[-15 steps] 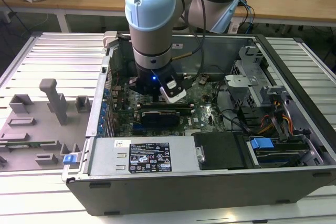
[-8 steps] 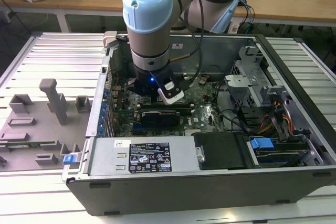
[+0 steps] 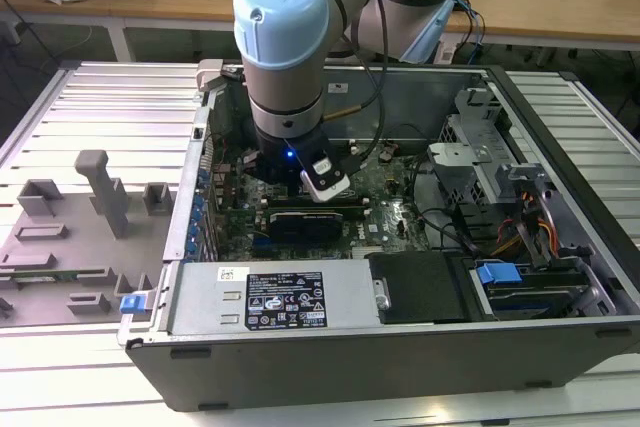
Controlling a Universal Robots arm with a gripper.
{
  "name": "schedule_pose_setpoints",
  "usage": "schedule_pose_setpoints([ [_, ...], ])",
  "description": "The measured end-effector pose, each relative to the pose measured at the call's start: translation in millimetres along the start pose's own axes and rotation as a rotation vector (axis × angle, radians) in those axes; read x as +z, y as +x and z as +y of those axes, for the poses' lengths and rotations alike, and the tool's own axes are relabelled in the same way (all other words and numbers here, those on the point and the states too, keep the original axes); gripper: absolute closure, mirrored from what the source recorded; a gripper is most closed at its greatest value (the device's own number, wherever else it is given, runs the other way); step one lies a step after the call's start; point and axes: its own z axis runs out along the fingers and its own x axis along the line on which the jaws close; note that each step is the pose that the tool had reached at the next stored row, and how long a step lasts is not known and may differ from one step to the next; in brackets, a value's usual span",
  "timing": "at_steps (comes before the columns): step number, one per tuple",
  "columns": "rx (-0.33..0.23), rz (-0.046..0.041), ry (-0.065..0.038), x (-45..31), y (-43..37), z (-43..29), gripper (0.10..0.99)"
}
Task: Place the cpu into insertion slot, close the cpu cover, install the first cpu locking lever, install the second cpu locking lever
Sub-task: 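Install the second cpu locking lever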
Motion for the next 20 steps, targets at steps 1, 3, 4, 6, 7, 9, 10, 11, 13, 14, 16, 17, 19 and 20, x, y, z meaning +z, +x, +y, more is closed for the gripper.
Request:
schedule_pose_setpoints([
  [1, 0.0, -0.0001, 0.0, 0.1, 0.0, 0.0, 0.98],
  [3, 0.0, -0.0002, 0.0, 0.1, 0.0, 0.0, 0.98],
  [4, 0.0, -0.0002, 0.0, 0.0, -0.1, 0.1, 0.98],
  [6, 0.0, -0.0002, 0.0, -4.2, -0.7, 1.2, 0.98],
  [7, 0.0, -0.0002, 0.0, -6.4, -0.9, 1.7, 0.98],
  [9, 0.0, -0.0002, 0.0, -16.9, -2.3, 4.6, 0.98],
  [10, 0.0, -0.0003, 0.0, -22.3, -2.9, 6.1, 0.98],
  [11, -0.001, 0.001, 0.028, -30.4, -5.3, 8.2, 0.98],
  [13, -0.002, 0.0033, 0.068, -30.9, -18.7, 8.0, 0.98],
  [14, -0.001, 0.0048, 0.068, -30.4, -27.3, 7.7, 0.98],
  [16, 0.0, 0.0114, 0.078, -29.2, -43.6, 8.1, 0.98],
  [17, -0.001, 0.0133, 0.097, -27.8, -45.3, 12.8, 0.98],
  [19, -0.002, 0.0147, 0.119, -26.3, -46.2, 18.4, 0.98],
  [20, -0.002, 0.0157, 0.134, -25.3, -46.6, 22.2, 0.98],
])
